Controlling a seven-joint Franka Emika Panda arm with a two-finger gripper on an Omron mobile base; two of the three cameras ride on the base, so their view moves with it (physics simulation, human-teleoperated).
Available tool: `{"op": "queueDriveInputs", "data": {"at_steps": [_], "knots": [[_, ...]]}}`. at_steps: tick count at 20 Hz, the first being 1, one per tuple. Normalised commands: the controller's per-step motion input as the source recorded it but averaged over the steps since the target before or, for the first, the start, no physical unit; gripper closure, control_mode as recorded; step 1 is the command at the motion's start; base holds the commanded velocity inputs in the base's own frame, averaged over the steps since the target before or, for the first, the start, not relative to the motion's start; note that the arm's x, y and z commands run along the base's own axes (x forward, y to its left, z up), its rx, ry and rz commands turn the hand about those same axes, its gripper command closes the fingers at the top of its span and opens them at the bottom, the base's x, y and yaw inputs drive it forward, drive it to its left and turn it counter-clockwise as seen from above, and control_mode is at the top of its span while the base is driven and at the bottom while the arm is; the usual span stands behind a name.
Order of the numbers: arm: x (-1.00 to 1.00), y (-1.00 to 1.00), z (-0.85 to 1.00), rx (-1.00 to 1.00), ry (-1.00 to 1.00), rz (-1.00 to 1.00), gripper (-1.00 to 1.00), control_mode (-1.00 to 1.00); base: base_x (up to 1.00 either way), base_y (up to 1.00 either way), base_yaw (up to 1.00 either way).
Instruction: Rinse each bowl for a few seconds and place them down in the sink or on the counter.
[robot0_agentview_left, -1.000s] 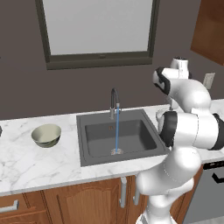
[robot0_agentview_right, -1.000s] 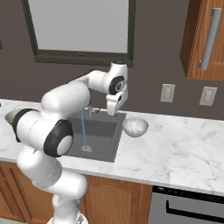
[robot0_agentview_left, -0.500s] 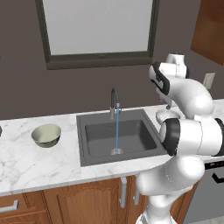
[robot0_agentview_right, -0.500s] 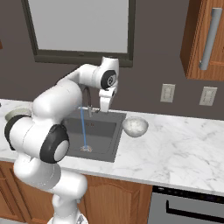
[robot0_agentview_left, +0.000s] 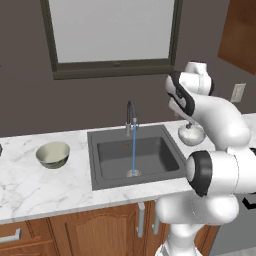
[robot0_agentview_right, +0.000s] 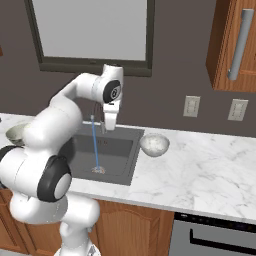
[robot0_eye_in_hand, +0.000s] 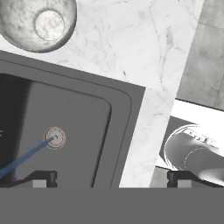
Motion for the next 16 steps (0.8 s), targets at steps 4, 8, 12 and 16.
{"op": "queueDriveInputs", "data": {"at_steps": [4,8,12,16], "knots": [[-0.22,0.6,0.0,0.0,-0.1,0.17,-1.0,-1.0,0.0,0.0,0.0],[-0.03,0.58,0.0,0.03,-0.01,0.15,-1.0,-1.0,0.0,0.0,0.0],[0.0,0.56,0.0,0.04,0.0,0.15,-1.0,-1.0,0.0,0.0,0.0],[0.0,0.53,0.0,0.06,0.0,0.14,-1.0,-1.0,0.0,0.0,0.0]]}}
